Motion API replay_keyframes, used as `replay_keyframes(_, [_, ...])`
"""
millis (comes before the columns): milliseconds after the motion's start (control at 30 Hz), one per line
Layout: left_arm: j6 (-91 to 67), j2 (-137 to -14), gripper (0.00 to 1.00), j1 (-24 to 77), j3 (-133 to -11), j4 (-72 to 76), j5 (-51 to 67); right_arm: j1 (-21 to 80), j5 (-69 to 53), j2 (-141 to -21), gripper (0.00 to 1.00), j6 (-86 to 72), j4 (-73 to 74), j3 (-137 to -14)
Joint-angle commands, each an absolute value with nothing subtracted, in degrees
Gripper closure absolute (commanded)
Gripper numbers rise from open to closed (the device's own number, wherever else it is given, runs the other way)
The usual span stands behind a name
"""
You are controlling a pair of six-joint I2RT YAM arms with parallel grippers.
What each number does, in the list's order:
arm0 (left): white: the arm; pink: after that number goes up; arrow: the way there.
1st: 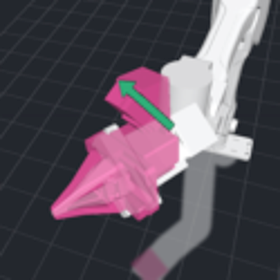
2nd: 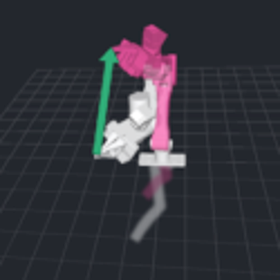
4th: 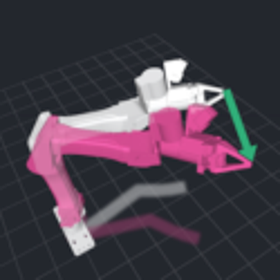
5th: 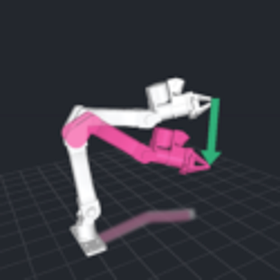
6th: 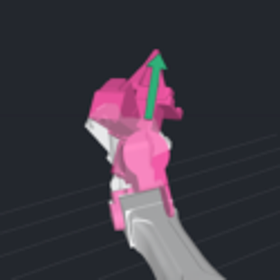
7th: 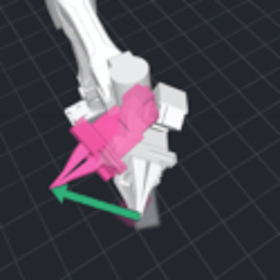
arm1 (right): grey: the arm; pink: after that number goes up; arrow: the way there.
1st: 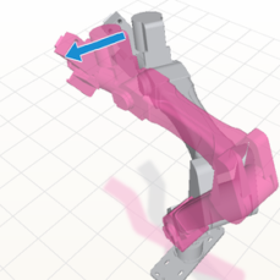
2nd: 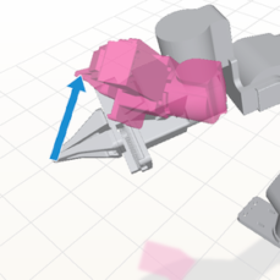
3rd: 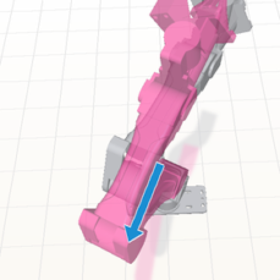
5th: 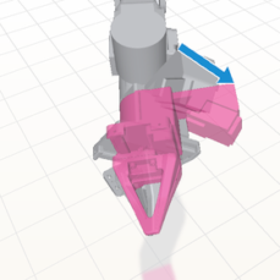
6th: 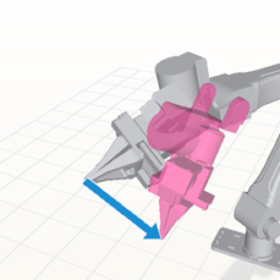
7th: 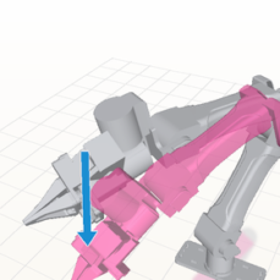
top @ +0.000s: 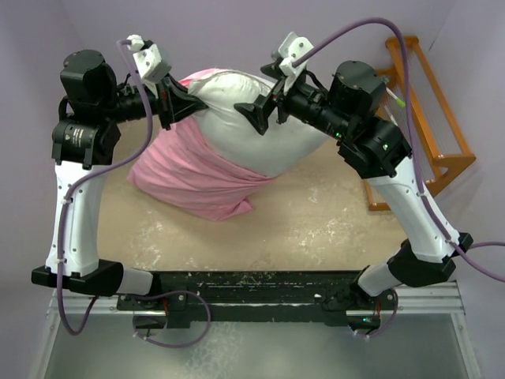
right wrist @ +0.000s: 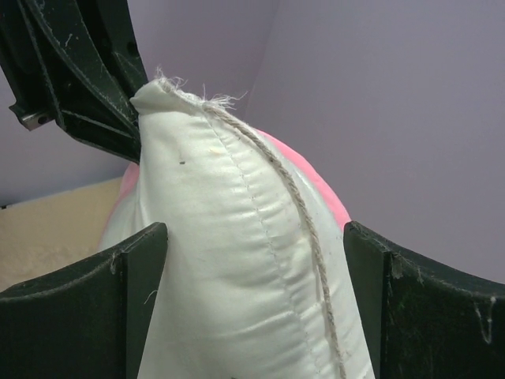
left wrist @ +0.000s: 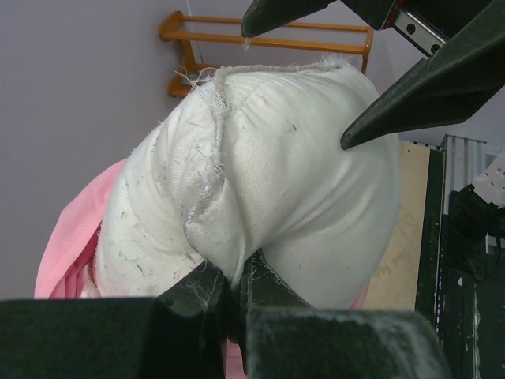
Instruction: Remove the pillowcase from the pillow
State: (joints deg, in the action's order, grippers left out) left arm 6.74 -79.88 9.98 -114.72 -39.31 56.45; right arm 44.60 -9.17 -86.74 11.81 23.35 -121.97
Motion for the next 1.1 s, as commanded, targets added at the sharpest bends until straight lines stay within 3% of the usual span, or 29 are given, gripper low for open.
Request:
replay_keyframes(0, [6.4,-79.5,1.0,10.6,-115.0,-41.3,57.7,44.5,-11.9,-88.6,0.06,12.3,27.8,-122.3])
replay_keyframes(167, [7.1,-79.4,1.0,10.6,-115.8,-41.6,57.3,44.5,-20.8,-90.1,0.18,10.4,30.6,-118.6])
replay_keyframes(233, [8.2,-79.2,0.96,10.6,-115.8,-42.0,57.1,44.5,-19.1,-92.6,0.36,9.6,33.1,-121.0])
replay_keyframes(267, [8.9,-79.0,0.82,10.6,-115.9,-42.2,56.9,44.5,-16.8,-93.6,0.51,8.9,33.3,-122.7])
replay_keyframes(300, [9.7,-78.8,0.49,10.6,-116.0,-42.6,56.5,44.5,-11.8,-93.9,0.66,8.2,32.8,-124.3])
replay_keyframes(333, [10.4,-78.7,0.28,10.6,-116.3,-43.2,56.0,44.4,-9.4,-93.5,0.8,7.9,30.9,-124.9])
replay_keyframes(367, [11.8,-78.5,0.12,10.6,-117.2,-44.3,55.2,44.4,-8.6,-92.0,0.91,7.6,27.9,-123.6])
replay_keyframes(400, [13.9,-78.4,0.02,10.6,-118.2,-46.5,54.3,44.4,-8.5,-90.1,0.99,7.3,23.5,-121.4])
replay_keyframes(700, [43.3,-78.1,0.01,8.9,-123.8,-68.4,36.7,43.9,-18.7,-79.7,1.0,6.1,3.6,-113.4])
replay_keyframes(900, [54.3,-75.1,0.01,0.1,-118.4,-69.9,40.4,43.7,-22.9,-78.7,1.0,7.7,4.4,-113.1])
replay_keyframes(1067, [60.6,-73.6,0.11,-1.0,-114.5,-72.3,43.6,43.6,-23.9,-78.2,1.0,8.2,4.9,-112.1])
